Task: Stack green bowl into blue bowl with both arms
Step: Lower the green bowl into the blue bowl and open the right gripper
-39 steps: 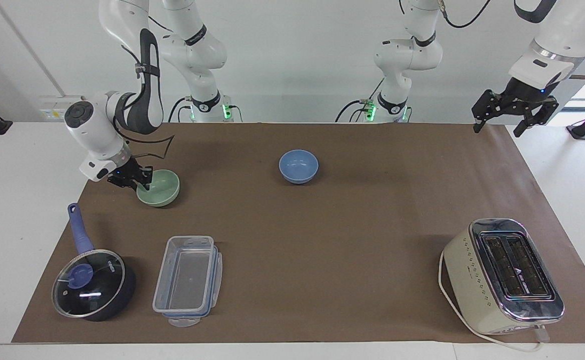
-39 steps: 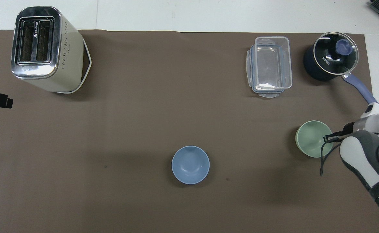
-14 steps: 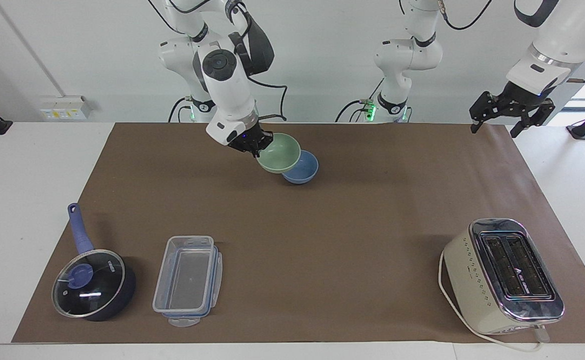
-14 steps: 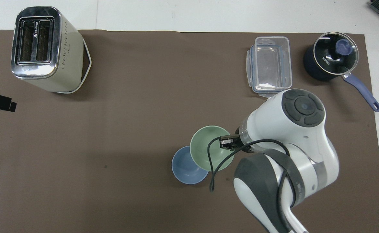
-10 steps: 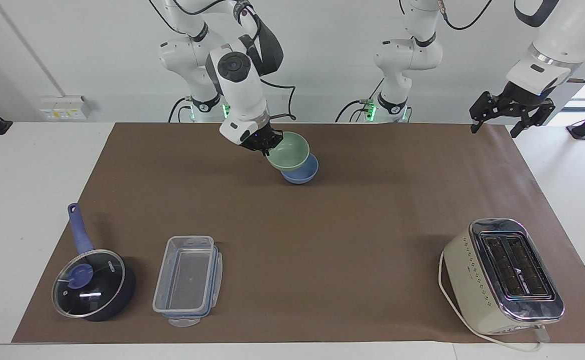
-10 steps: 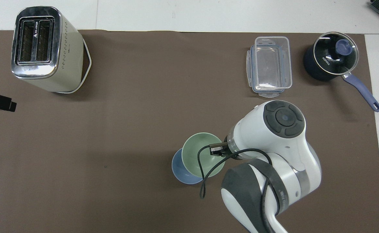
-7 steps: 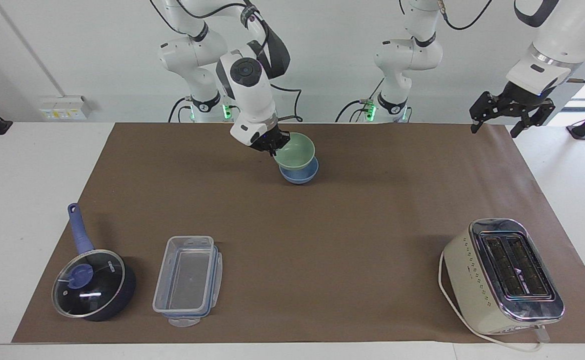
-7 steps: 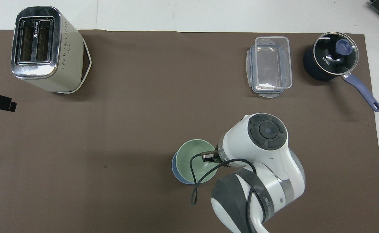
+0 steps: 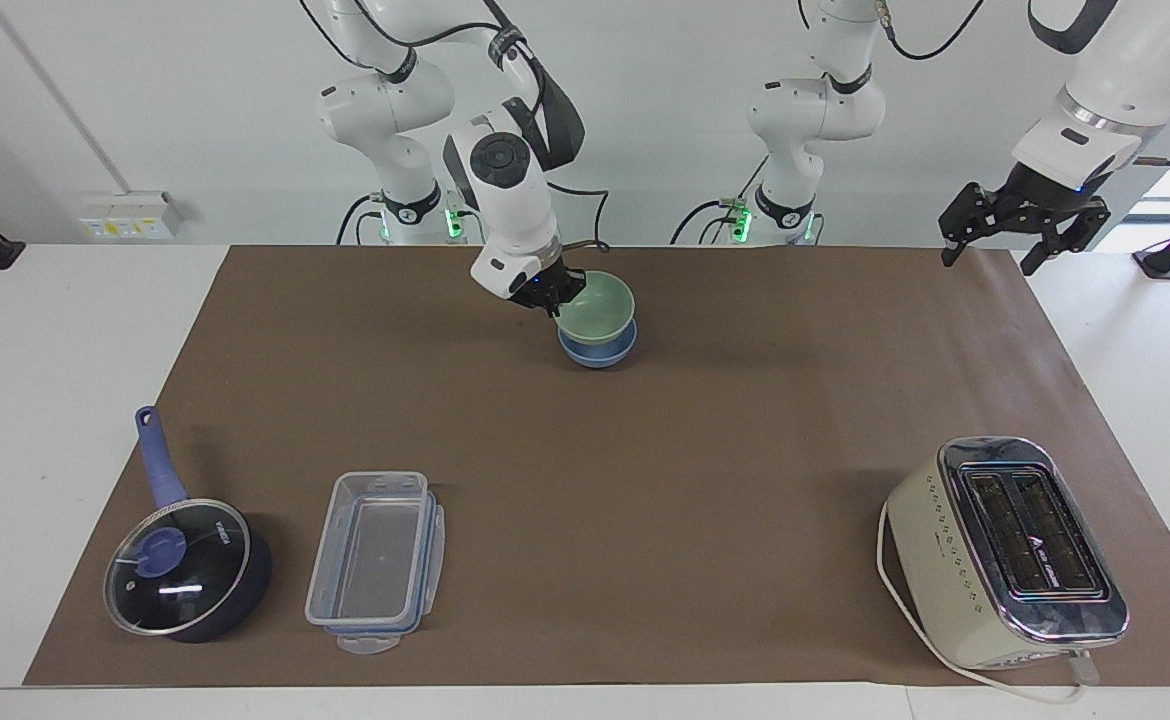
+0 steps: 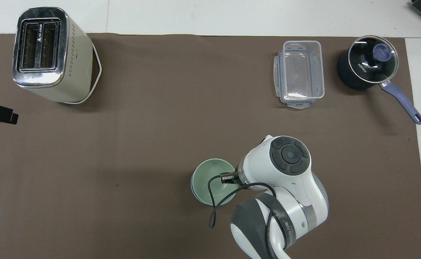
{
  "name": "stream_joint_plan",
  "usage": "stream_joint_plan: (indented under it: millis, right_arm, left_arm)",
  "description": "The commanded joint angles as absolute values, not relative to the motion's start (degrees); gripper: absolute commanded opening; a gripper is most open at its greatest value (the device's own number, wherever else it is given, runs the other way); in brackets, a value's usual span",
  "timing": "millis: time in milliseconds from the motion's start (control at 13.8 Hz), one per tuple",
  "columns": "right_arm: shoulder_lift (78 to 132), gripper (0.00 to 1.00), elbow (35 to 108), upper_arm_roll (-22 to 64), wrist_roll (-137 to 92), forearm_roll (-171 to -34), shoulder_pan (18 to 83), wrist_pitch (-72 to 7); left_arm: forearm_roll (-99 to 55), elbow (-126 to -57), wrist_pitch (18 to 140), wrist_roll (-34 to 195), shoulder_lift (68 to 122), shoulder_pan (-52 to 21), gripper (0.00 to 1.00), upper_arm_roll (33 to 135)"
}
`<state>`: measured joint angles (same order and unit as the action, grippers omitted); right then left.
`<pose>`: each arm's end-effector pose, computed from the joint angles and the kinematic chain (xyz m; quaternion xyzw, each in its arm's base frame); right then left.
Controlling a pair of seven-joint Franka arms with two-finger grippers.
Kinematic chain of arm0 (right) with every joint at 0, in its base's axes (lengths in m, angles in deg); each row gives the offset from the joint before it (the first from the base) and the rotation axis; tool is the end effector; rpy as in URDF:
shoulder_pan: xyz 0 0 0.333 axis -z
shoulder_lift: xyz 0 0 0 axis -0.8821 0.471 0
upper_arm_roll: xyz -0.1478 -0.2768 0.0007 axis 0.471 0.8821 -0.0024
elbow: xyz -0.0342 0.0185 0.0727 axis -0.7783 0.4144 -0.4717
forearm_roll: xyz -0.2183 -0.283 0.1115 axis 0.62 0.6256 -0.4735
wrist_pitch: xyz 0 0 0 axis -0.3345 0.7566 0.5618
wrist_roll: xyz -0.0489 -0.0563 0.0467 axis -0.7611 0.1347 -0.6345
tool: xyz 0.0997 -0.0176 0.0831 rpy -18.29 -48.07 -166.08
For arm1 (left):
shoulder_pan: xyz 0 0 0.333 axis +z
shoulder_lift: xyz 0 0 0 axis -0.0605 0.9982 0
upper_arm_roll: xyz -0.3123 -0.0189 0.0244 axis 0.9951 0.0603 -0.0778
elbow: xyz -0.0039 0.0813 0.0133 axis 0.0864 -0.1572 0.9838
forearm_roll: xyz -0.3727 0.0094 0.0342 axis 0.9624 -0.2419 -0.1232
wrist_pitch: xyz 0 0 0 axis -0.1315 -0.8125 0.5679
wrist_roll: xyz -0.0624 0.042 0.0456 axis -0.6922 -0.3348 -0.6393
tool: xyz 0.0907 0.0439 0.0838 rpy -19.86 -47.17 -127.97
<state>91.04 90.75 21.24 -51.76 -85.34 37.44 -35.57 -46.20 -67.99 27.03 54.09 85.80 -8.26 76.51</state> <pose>0.4338 0.2827 0.3729 -0.9941 -0.0288 0.0723 0.0750 0.5317 -0.0090 0.6246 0.9947 -0.1021 0.0069 0.0110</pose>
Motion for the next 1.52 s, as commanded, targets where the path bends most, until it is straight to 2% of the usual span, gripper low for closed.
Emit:
stream_joint_plan:
  millis: [0,1447]
  right_arm:
    - [91.6,0.0,91.7,21.5,-51.3,-87.0,37.3,-38.0]
    - [93.4,0.02,93.4,21.4,-50.3,-87.8,35.9,-41.9]
  left_arm:
    - [-45.9,-68.5,26.3,53.7,85.0,-7.3,1.0,77.1]
    - [-45.9,-68.5,26.3,53.7,85.0,-7.3,1.0,77.1]
